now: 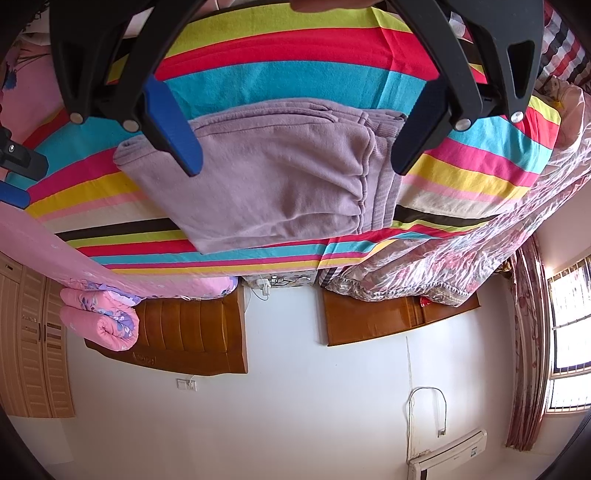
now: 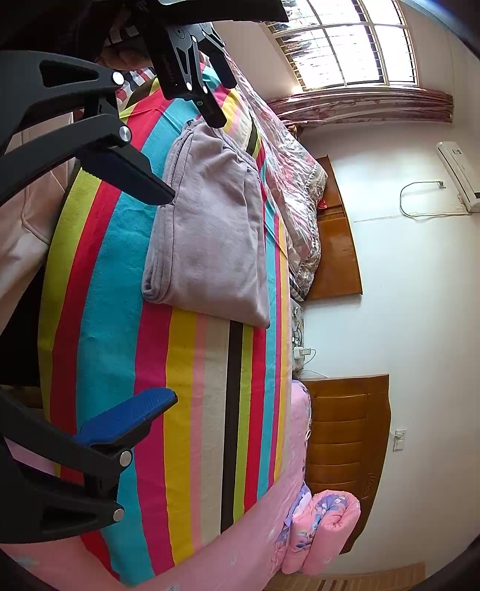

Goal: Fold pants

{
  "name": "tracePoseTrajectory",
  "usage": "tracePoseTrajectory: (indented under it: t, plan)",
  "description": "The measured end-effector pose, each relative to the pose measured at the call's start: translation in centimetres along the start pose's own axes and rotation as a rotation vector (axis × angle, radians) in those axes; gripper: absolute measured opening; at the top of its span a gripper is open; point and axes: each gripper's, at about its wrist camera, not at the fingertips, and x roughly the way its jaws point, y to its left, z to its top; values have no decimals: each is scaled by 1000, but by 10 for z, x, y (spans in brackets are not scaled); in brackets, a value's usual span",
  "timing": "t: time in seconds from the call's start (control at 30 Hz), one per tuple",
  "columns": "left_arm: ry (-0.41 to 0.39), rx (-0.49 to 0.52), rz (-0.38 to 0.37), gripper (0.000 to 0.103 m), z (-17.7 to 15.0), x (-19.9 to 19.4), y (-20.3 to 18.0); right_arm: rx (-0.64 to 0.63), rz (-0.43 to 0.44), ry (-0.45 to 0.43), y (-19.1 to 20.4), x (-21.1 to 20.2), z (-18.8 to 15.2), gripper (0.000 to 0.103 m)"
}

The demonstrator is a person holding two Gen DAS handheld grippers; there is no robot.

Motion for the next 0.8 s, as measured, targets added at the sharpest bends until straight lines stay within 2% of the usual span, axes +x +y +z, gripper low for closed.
tracePoseTrajectory:
  t: [0.8]
  plan:
    - [5, -6, 2, 102, -1, 0, -1, 0, 15, 10, -2, 3, 0, 96]
